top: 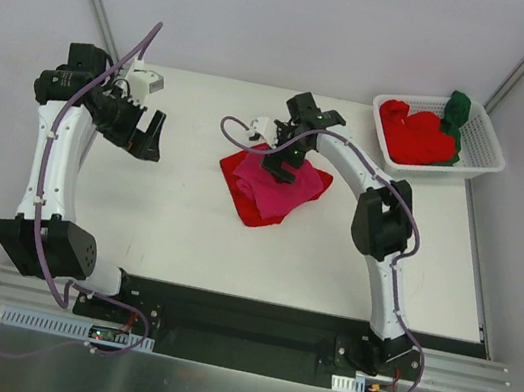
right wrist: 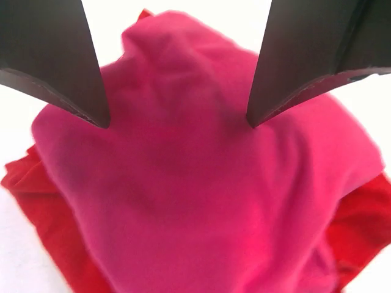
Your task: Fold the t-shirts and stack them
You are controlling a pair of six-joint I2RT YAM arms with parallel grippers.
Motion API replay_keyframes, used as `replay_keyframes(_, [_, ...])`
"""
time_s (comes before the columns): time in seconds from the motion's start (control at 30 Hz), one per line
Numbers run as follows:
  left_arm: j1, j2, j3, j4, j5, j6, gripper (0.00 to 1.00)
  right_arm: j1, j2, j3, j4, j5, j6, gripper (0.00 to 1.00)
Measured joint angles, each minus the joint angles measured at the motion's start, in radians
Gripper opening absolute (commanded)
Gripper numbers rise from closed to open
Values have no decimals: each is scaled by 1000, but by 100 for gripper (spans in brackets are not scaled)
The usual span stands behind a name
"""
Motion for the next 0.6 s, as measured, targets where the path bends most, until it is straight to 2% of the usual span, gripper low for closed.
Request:
replay_keyframes(0.17, [0,-1,0,-2,-14,3,99,7,88,101,3,34,10,97])
replay_keyframes(0.6, [0,-1,-2,-4,-16,5,99,28,124,109,27,137,53,96])
